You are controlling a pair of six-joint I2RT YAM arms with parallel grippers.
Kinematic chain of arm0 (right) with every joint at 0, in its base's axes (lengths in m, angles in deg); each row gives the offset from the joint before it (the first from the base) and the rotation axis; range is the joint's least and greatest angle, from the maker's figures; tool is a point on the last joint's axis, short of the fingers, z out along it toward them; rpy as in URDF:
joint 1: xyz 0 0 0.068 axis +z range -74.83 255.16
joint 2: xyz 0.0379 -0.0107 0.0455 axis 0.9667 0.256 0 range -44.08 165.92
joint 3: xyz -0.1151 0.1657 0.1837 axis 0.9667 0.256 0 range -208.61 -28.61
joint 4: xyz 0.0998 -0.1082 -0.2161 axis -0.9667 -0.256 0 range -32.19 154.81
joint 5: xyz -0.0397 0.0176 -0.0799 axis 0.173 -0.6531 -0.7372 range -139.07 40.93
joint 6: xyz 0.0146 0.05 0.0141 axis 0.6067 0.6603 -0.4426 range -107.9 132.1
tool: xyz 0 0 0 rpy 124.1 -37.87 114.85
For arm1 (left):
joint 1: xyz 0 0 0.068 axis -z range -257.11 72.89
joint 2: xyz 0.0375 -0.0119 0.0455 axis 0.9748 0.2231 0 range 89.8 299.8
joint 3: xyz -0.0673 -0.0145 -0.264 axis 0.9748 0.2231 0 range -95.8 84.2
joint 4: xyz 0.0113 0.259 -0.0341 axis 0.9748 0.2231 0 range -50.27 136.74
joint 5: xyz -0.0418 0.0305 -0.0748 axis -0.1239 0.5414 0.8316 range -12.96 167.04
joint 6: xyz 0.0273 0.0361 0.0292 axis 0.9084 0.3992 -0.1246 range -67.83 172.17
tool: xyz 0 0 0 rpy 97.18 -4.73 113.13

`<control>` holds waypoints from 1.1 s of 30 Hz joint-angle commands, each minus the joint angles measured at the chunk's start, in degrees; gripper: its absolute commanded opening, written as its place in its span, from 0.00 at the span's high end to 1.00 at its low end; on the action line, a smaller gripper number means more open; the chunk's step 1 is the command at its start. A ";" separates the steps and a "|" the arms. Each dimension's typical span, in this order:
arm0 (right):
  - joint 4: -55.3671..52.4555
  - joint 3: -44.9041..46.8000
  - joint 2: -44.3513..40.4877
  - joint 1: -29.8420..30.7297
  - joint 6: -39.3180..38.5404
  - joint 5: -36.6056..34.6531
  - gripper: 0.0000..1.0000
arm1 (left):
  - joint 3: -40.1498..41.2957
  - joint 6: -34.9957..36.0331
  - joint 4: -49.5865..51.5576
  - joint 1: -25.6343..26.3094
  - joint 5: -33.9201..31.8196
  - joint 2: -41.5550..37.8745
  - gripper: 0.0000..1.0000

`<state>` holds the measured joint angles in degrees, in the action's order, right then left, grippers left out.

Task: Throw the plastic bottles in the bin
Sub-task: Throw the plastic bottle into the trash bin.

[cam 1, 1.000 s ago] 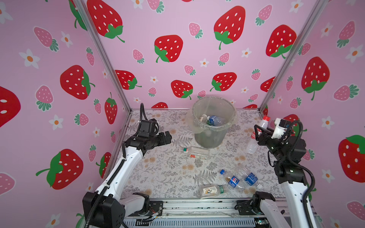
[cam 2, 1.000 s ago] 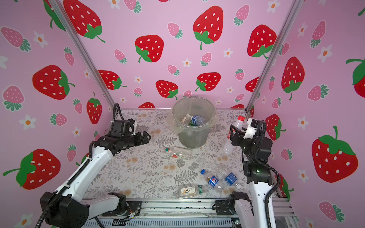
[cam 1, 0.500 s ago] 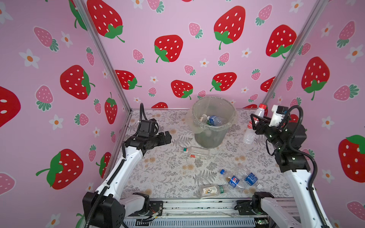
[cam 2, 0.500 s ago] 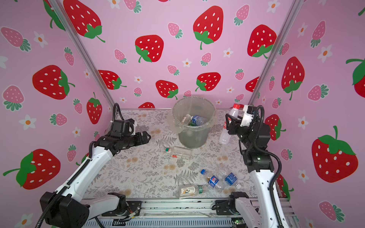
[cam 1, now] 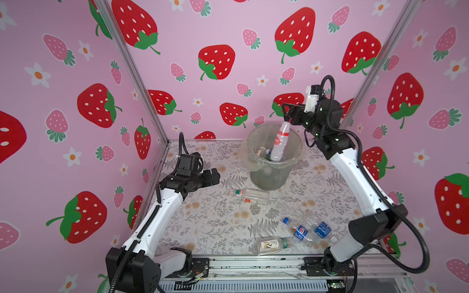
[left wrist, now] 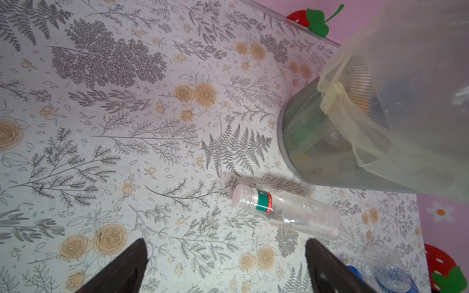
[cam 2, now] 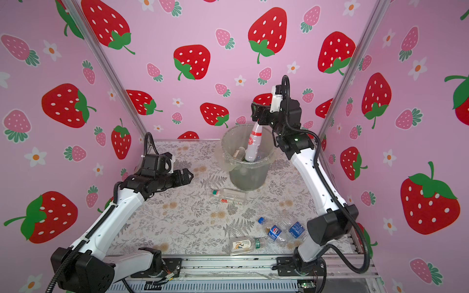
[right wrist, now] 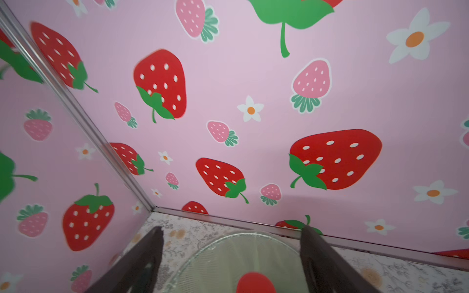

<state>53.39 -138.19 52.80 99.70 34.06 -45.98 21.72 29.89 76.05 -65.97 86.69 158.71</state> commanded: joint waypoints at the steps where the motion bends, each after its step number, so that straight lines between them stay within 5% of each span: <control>1: -5.39 -2.24 -0.03 0.17 0.13 -3.02 0.01 | -1.48 0.46 1.00 -0.51 0.29 -1.22 0.01; 9: -3.47 8.79 -12.02 -0.72 0.18 -7.27 0.01 | -1.37 -0.34 0.38 -1.62 2.98 -1.32 0.01; 20: -11.48 23.17 -25.09 -13.24 5.40 -0.20 0.01 | -0.96 -0.14 0.49 -1.92 2.37 -2.28 0.01; 33: -15.60 38.98 -32.52 -17.14 2.48 3.52 0.01 | -0.30 1.09 0.27 -1.93 2.99 -2.72 0.01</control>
<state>39.38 -101.87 21.94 83.11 37.77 -44.54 21.72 29.93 76.01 -67.59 88.70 156.87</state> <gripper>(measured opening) 0.994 0.990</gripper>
